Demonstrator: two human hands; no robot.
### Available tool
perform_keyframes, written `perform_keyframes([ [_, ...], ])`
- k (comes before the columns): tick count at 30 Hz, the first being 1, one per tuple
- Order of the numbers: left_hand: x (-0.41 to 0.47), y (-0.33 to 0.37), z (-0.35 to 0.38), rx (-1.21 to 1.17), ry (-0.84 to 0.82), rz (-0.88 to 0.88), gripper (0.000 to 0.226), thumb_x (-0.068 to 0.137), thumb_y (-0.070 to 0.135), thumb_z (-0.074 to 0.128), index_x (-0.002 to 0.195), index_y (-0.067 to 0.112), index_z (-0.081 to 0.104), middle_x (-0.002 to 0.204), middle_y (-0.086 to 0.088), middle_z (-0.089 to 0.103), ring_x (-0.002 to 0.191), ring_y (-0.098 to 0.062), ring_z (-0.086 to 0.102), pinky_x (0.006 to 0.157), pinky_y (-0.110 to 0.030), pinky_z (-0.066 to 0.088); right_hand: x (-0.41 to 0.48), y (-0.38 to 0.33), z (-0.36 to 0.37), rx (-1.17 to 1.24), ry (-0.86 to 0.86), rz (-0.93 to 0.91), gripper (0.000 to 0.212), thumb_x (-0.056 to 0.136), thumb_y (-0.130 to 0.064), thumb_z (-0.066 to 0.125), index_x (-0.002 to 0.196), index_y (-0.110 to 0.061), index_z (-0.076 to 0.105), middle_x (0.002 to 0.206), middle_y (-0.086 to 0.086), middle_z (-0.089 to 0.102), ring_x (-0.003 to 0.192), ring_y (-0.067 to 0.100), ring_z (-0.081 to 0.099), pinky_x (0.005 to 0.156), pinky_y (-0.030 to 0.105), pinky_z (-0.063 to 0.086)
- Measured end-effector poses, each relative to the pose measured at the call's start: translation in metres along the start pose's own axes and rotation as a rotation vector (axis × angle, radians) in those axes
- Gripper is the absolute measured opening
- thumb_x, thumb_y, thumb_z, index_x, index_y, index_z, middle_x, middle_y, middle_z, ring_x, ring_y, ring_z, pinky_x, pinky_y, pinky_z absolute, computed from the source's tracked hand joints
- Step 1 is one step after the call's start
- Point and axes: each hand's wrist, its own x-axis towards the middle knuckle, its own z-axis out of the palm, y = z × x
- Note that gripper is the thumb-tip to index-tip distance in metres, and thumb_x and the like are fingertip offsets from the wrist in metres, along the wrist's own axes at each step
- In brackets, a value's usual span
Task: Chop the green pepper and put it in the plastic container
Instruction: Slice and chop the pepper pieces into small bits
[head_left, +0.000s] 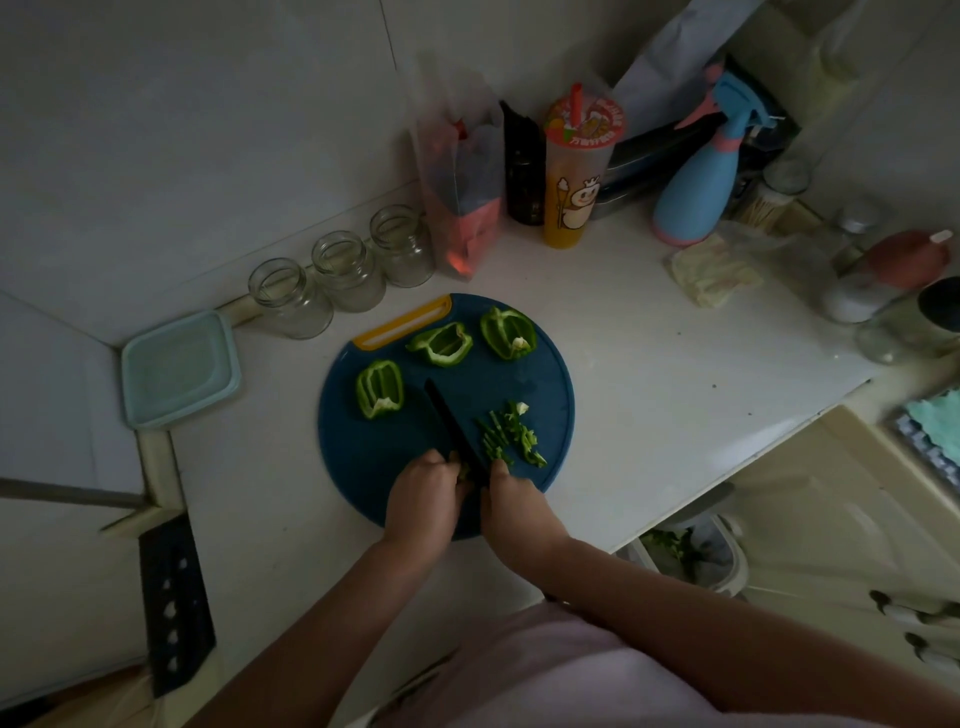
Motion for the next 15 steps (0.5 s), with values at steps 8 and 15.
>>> perform_keyframes([
  [8, -0.004, -0.001, 0.002, -0.019, 0.01, -0.021, 0.041, 0.098, 0.036, 0.038, 0.128, 0.013, 0.055, 0.104, -0.009, 0.059, 0.094, -0.022, 0.057, 0.069, -0.028, 0.039, 0.004, -0.003, -0.001, 0.035, 0.042, 0.022, 0.021, 0.099, -0.016, 0.034, 0.113, -0.004, 0.043, 0.101, 0.019, 0.063, 0.09, 0.035, 0.062, 0.066, 0.035, 0.043],
  [15, -0.009, -0.002, 0.004, -0.057, 0.075, 0.02, 0.045, 0.092, 0.034, 0.056, 0.128, 0.006, 0.056, 0.1, -0.012, 0.063, 0.09, -0.023, 0.061, 0.07, -0.031, 0.047, -0.006, 0.018, -0.011, 0.06, 0.084, 0.043, 0.016, 0.1, -0.019, 0.036, 0.103, -0.005, 0.044, 0.098, 0.018, 0.063, 0.084, 0.031, 0.061, 0.067, 0.036, 0.045],
])
